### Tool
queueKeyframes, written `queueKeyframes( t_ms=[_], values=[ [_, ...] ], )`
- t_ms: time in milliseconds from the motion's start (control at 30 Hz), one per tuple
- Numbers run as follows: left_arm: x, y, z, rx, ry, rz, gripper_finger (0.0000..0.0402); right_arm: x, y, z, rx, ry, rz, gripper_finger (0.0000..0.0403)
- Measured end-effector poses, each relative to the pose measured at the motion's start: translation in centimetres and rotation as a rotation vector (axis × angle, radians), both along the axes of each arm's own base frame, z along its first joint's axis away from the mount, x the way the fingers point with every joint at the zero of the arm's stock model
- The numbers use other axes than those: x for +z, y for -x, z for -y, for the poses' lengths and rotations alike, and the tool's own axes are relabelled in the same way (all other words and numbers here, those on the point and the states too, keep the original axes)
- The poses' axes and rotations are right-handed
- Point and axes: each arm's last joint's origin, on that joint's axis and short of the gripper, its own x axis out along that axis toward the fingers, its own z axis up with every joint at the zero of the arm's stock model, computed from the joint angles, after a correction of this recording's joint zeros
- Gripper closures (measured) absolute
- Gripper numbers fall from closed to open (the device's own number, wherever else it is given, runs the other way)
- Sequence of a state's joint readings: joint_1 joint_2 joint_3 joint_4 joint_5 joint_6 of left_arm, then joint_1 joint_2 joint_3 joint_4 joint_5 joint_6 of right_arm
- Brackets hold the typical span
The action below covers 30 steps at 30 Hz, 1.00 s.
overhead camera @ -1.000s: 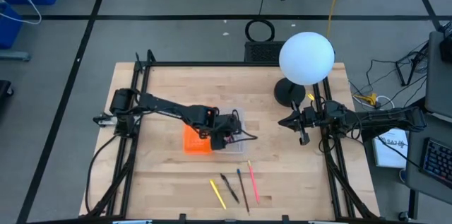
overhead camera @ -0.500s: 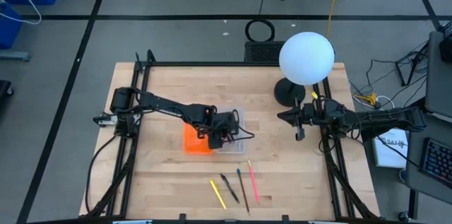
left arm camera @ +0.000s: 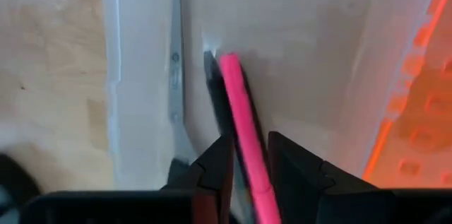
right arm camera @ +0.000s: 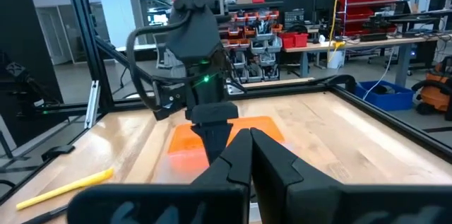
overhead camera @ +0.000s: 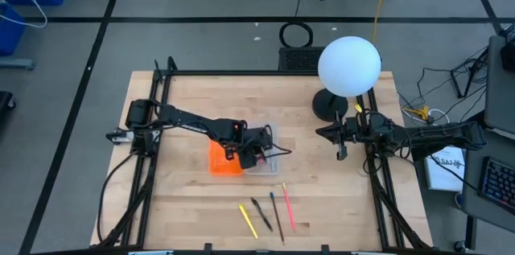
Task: Pick & place school supplies into a supply box
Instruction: Put the pink pencil into the transparent supply box
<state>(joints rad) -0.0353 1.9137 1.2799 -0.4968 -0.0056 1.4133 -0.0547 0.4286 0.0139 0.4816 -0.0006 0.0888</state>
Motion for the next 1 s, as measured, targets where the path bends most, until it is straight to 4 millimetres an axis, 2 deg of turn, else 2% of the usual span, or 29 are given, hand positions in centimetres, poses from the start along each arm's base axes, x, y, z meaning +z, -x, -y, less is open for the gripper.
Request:
queueKeyframes(
  t_ms=[100, 200, 367, 467, 567, 667, 733, 800, 900, 1000],
  values=[
    [0.9, 0.2, 0.6, 0.019, -0.092, 0.028, 0.0304, 0.0, 0.0, 0.0, 0.0, -0.001, 0.0, 0.0403],
    [3.2, 1.2, 1.9, 0.047, -0.109, 0.054, 0.0323, 0.1, 0.0, 0.0, 0.0, 0.0, 0.012, 0.0403],
    [6.7, 5.0, 2.8, 0.159, -0.001, 0.066, 0.0391, 0.2, 0.0, 0.0, 0.001, -0.001, 0.023, 0.0403],
    [7.8, 7.9, 2.4, 0.273, 0.129, 0.127, 0.0392, 0.2, 0.0, 0.0, 0.001, -0.006, 0.018, 0.0403],
    [6.7, 10.7, 1.6, 0.292, 0.453, 0.17, 0.0396, 0.0, 0.0, 0.0, 0.0, 0.016, -0.009, 0.0403],
    [3.8, 13.1, 1.3, 0.226, 0.735, 0.254, 0.0395, -0.2, -0.1, 0.0, 0.001, -0.011, -0.02, 0.0403],
    [2.5, 14.1, 1.2, 0.3, 0.868, 0.361, 0.0391, -0.2, -0.2, 0.0, 0.003, -0.058, -0.018, 0.0403],
    [1.9, 14.9, 0.9, 0.465, 1.008, 0.481, 0.0389, -0.3, -0.2, 0.0, 0.005, -0.09, -0.022, 0.0403],
    [1.1, 16.2, 0.3, 0.662, 1.06, 0.626, 0.0395, -0.4, -0.3, 0.0, 0.005, -0.125, -0.03, 0.0403],
    [0.7, 17.9, 0.3, 0.684, 1.076, 0.715, 0.0397, -0.5, -0.3, 0.0, 0.005, -0.156, -0.04, 0.0403]
  ],
)
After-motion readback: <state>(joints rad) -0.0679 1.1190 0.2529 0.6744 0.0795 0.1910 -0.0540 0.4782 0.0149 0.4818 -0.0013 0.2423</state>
